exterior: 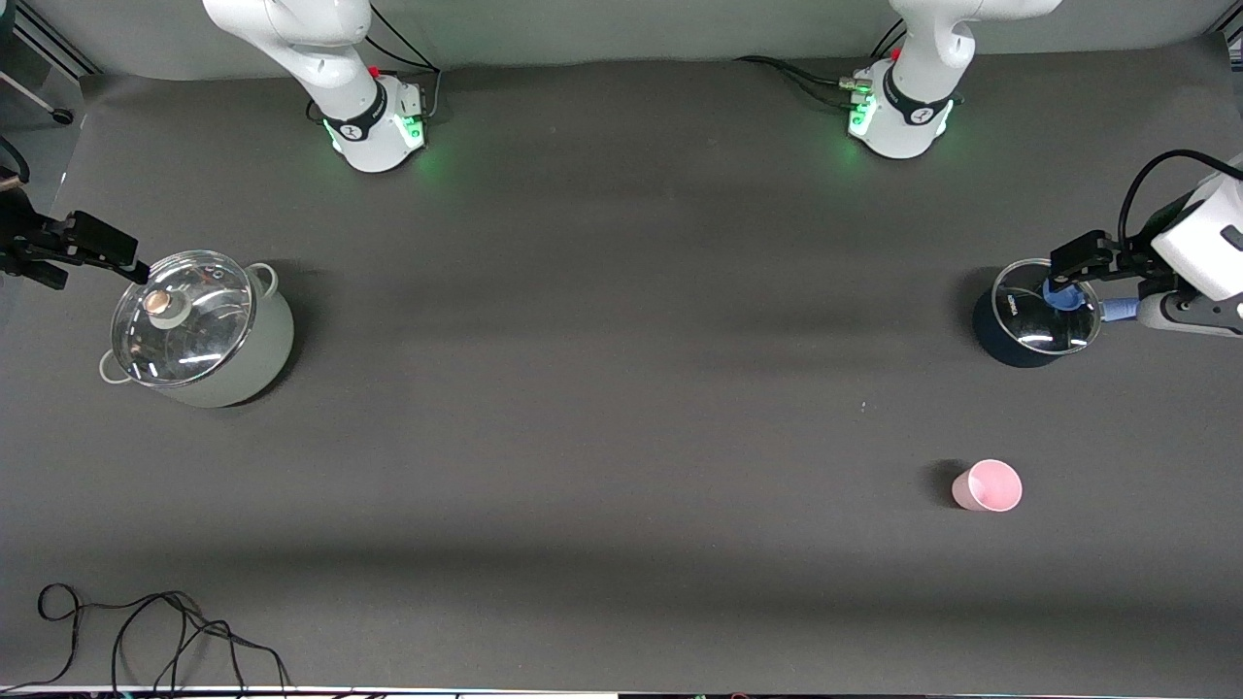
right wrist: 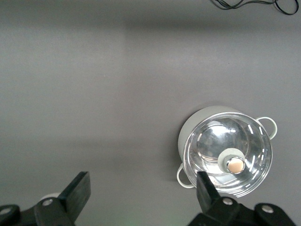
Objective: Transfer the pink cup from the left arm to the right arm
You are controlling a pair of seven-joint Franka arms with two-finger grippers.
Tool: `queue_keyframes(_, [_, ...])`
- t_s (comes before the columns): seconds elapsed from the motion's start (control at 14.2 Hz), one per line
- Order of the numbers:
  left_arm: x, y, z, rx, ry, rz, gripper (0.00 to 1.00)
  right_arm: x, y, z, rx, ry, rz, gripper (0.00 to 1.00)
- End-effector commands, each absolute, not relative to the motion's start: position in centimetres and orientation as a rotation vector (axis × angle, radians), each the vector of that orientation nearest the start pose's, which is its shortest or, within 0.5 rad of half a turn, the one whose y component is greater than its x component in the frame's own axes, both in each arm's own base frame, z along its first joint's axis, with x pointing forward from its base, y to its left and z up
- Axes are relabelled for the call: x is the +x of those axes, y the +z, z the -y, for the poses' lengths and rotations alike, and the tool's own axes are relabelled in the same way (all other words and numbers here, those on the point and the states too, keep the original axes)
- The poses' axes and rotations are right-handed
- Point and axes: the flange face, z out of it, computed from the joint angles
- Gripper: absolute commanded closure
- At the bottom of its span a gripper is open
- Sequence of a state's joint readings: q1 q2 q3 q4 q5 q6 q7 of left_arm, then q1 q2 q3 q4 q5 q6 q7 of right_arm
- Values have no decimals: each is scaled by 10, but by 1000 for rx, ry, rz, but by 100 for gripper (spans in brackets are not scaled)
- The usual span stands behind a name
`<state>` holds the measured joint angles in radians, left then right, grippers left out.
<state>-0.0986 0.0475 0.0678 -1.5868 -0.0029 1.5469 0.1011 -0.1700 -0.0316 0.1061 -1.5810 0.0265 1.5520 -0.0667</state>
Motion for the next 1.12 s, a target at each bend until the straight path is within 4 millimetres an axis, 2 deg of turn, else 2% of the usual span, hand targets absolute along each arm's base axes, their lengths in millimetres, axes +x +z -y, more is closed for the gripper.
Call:
queue_keyframes(0.0, [559, 595, 21, -3118, 111, -228, 0, 541, 639, 31, -3123, 29, 2, 0])
queue_keyframes(0.07, [559, 595, 21, -3118, 113, -226, 0, 543, 645, 32, -3133, 16, 8, 0])
queue_keyframes(0.21, [561, 596, 22, -3117, 111, -228, 0, 551, 641, 31, -3122, 46, 9, 0])
queue_keyframes(0.63, [568, 602, 17, -3123, 87, -185, 0, 553, 640, 36, -3122, 55, 4, 0])
queue_keyframes(0.7, [569, 600, 16, -3123, 92, -194, 0, 551, 631, 33, -3115, 119, 5, 0])
queue_keyframes(0.84, [570, 600, 10, -3126, 89, -192, 0, 551, 627, 33, -3111, 143, -5, 0])
queue_keyframes(1.05, [576, 612, 0, -3117, 45, -222, 0, 551, 624, 34, -3108, 155, -7, 0])
